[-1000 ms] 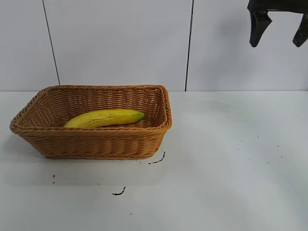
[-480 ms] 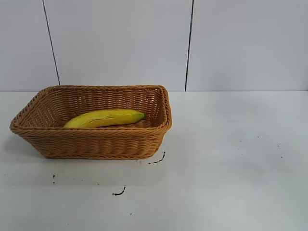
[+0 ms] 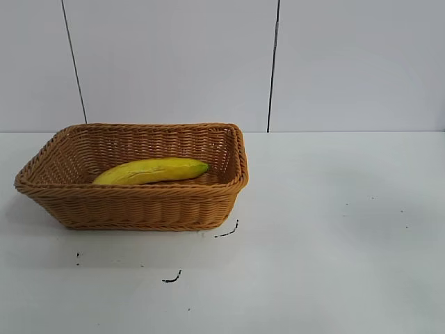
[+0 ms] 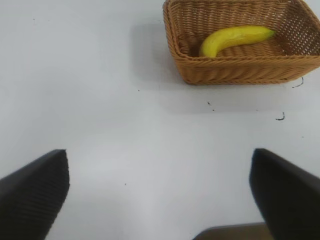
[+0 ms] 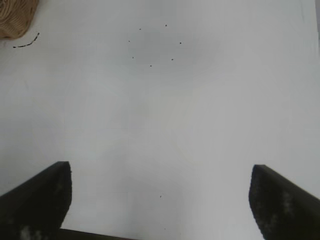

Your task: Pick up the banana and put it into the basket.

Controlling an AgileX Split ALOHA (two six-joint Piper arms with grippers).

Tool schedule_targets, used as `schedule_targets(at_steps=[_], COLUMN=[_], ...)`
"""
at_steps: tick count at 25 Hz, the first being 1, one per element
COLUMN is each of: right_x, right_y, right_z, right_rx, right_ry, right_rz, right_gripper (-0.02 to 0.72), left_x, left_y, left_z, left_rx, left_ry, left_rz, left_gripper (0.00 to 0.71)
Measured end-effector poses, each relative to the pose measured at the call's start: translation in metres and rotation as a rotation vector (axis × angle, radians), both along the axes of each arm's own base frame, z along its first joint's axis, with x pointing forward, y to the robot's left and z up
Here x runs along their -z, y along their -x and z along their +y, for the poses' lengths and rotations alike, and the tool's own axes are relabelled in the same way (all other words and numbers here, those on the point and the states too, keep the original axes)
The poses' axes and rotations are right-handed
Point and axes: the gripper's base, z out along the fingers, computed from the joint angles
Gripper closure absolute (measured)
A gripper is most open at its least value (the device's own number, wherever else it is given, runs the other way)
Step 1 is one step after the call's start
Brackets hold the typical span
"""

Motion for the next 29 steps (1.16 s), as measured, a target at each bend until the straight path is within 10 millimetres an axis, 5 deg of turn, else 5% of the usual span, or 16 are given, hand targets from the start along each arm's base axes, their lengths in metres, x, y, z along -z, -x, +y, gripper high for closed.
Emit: schedule_targets(at_steps=[9, 29], right_x=[-0.003, -0.003], right_y=[0.03, 0.031], right_z=[-0.001, -0.001], right_rx=[0.001, 0.001], right_ry=[-0.002, -0.002], right_rz=[-0.2, -0.21], right_gripper=[0.012, 0.008], left_x=[0.0, 0.0], left_y=[0.0, 0.0], left_z=[0.0, 0.0], left_rx=[0.0, 0.0], left_ry=[0.0, 0.0], left_rz=[0.0, 0.0], left_gripper=[0.015, 0.015])
